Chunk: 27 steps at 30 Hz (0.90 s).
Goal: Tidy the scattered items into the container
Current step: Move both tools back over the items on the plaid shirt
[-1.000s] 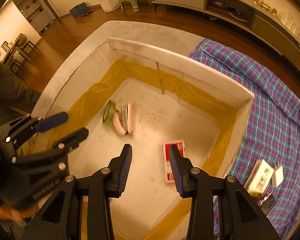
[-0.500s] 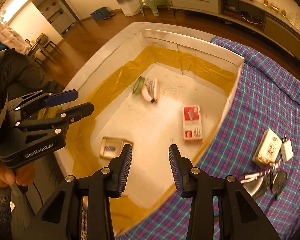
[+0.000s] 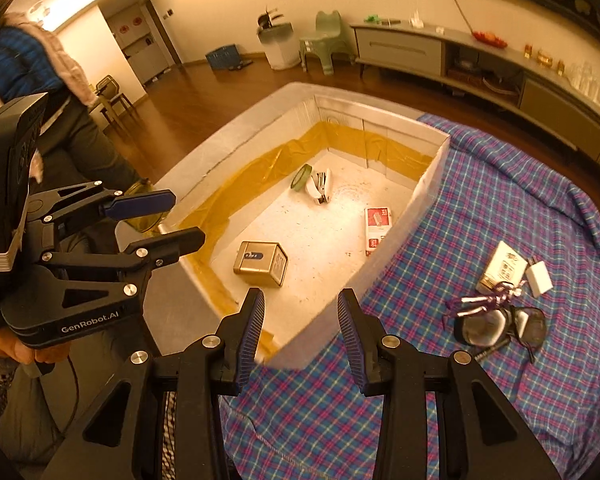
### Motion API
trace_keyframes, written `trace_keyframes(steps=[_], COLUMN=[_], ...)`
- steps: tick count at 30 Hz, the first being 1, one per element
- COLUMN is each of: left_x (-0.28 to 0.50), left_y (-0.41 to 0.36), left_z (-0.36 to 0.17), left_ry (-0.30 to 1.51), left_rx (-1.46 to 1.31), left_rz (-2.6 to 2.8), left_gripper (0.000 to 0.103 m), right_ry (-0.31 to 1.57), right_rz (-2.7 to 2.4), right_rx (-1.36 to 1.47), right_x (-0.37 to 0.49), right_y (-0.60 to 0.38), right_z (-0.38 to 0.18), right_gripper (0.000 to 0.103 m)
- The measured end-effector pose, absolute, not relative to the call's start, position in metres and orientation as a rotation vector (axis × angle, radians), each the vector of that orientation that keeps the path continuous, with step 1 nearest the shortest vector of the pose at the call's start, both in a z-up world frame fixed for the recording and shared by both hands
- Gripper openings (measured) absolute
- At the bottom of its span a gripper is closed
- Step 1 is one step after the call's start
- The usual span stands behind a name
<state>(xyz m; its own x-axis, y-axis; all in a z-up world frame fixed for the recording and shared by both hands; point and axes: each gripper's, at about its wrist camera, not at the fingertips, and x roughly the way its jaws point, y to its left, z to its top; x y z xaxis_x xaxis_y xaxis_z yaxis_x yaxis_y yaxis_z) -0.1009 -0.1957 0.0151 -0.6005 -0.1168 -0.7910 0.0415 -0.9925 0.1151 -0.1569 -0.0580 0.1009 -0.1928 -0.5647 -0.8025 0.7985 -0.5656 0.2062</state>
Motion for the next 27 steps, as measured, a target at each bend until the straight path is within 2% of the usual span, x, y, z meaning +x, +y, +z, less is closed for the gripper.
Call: trace_keyframes(steps=[5, 15, 27], left_x=[-0.071, -0.042, -0.051], left_y=[-0.165, -0.101, -0.054], left_z=[0.024, 0.012, -0.023], left_ry=[-0.174, -0.213, -0.129], left_rx=[1.242, 1.243, 1.346], left_rz=[-2.838, -2.954, -2.979], left_gripper=[0.050, 0.050, 0.050], right_ry=[0.300, 0.236, 0.079], right_rz=[-1.926, -1.977, -2.048], right_rx=[1.054, 1.022, 1.095], right_x=[-0.135, -0.110, -0.119], right_y=[-0.028, 0.030, 0.096], right_z=[0.106, 0.102, 0.066], right_gripper=[0.040, 0.040, 0.041])
